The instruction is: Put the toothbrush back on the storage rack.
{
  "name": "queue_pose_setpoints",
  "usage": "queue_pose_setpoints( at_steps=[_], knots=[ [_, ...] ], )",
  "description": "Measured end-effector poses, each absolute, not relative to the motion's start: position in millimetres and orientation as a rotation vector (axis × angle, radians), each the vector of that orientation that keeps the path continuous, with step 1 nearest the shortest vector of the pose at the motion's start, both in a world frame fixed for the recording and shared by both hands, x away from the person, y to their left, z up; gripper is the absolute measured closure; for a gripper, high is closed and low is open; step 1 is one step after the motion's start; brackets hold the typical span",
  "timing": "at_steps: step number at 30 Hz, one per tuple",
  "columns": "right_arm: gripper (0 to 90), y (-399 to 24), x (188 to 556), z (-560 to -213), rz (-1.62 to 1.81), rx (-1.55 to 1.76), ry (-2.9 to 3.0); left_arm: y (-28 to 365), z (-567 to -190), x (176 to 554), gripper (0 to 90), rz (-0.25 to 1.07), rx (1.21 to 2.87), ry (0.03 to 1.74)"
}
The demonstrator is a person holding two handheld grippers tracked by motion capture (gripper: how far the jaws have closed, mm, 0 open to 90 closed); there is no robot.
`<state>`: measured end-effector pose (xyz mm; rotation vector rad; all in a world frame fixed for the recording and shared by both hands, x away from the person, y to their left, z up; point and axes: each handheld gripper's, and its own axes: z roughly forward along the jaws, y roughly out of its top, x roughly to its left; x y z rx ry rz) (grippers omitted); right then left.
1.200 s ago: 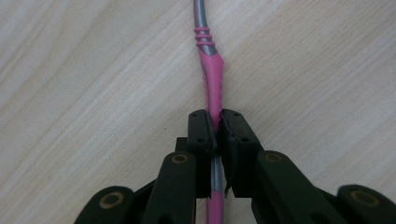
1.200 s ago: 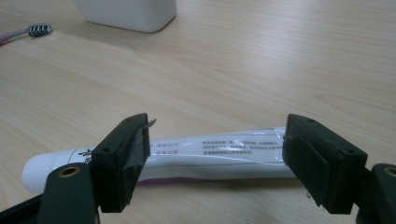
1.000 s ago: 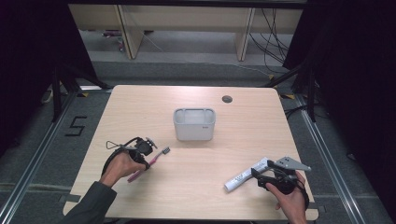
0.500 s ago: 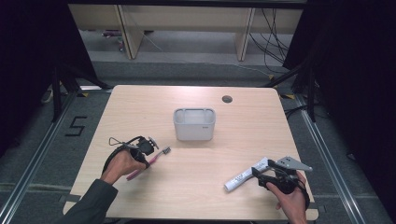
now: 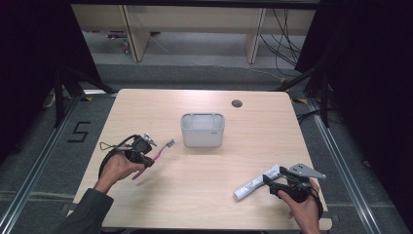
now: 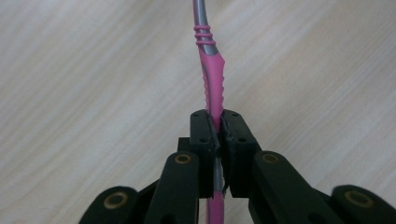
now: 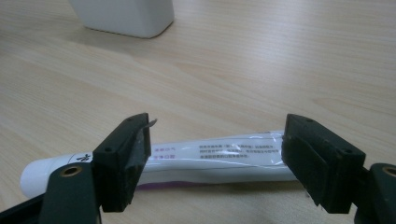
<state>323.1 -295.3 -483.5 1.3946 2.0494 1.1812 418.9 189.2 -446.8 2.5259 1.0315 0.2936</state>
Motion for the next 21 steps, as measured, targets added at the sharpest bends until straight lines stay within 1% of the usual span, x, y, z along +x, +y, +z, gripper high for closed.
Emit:
queue_pose_setpoints(
  at_steps=[3,5,6,7,8,10,12,17,20,21],
  knots=[
    [25.1,-298.0,325.3,-484.1,1.168,1.332,2.05,197.2,-440.9,418.9,83.4,0.294,2.447,1.032],
    [25.1,-297.9,325.4,-484.2,1.168,1.335,2.05,199.6,-439.1,419.0,83.4,0.3,2.431,1.028],
    [25.1,-298.0,325.4,-484.1,1.17,1.335,2.048,203.8,-436.3,418.8,83.4,0.333,2.378,1.042],
    [25.1,-298.0,325.4,-484.1,1.17,1.335,2.048,203.8,-436.3,418.8,83.4,0.333,2.378,1.042],
    [25.1,-298.0,325.3,-484.2,1.169,1.336,2.052,207.3,-433.9,418.8,83.4,0.361,2.325,1.044],
    [25.1,-297.9,325.3,-484.3,1.167,1.336,2.05,208.6,-433.3,419.1,83.4,0.368,2.305,1.045],
    [25.1,-297.2,325.7,-484.7,1.183,1.331,2.047,210.4,-432.5,418.7,83.4,0.391,2.22,1.07],
    [25.0,-297.8,325.9,-484.9,1.168,1.336,2.048,216.4,-430.5,421.1,83.4,0.424,2.16,1.056],
    [25.0,-297.2,325.7,-484.4,1.177,1.335,2.05,217.7,-434.8,422.1,83.4,0.459,2.068,1.085],
    [25.0,-297.2,325.7,-484.4,1.177,1.335,2.05,217.7,-434.8,422.1,83.4,0.459,2.068,1.085]
  ],
)
